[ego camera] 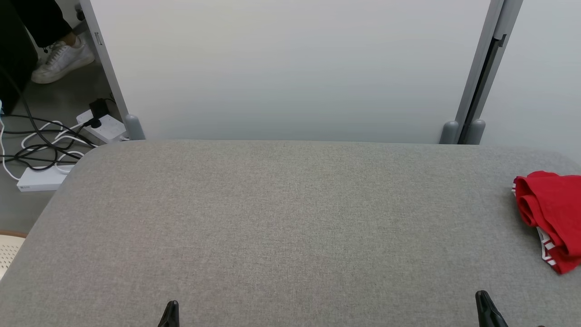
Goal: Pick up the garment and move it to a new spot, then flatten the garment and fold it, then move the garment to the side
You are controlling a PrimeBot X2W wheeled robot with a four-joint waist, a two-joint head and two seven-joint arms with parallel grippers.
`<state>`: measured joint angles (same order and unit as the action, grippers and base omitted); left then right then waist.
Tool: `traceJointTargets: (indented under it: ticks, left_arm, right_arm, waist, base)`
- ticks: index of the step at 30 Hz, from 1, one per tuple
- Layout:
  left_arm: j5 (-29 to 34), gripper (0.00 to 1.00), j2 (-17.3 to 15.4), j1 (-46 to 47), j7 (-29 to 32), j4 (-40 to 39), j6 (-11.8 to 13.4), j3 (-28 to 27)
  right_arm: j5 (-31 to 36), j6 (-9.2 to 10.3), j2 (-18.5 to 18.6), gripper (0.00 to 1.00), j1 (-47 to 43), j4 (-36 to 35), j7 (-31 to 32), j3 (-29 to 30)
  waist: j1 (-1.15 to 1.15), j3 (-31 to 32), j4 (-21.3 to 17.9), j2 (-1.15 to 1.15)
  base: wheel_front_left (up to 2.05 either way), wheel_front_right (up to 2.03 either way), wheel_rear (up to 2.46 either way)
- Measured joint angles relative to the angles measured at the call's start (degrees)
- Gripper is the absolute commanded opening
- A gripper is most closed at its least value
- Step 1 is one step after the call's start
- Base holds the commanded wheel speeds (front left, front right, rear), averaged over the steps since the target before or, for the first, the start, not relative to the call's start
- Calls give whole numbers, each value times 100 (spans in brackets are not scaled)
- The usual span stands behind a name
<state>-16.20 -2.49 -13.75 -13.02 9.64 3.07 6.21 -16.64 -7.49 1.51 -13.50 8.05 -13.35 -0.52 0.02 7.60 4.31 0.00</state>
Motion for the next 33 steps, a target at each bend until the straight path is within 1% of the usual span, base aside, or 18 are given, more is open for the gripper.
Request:
traceJointTargets:
  ticks: [9,11,16,18,27,29,33]
  left_arm:
    - [-550,0,-1,19,142,26,-57,-81]
    - [-684,0,-1,31,175,33,-102,-96]
    - [-985,0,-2,160,244,46,-108,-149]
    - [-1137,0,-1,166,279,53,-157,-160]
    - [-1680,0,-1,285,430,104,-212,-233]
    - [-1828,0,-2,291,458,123,-256,-255]
    - [-1998,0,-2,369,501,147,-268,-281]
  right_arm:
    - [-554,0,1,0,59,36,136,23]
    - [-697,0,1,0,104,46,180,31]
    - [-1014,0,2,0,154,62,240,52]
    - [-1143,0,4,0,161,81,282,69]
    - [-1709,0,8,0,294,175,414,163]
    - [-1834,0,8,0,346,183,459,168]
    - [-2014,0,9,0,396,188,502,181]
  waist:
    - [-1,-70,-33,0]
    - [-1,-83,-40,0]
    - [-1,-115,-58,0]
    - [-1,-128,-66,0]
    - [-1,-185,-98,0]
    - [-1,-198,-105,0]
    - [-1,-217,-116,0]
  base:
    - [0,0,0]
    - [0,0,0]
    - [0,0,0]
    - [0,0,0]
    - [0,0,0]
    - [0,0,0]
    - [0,0,0]
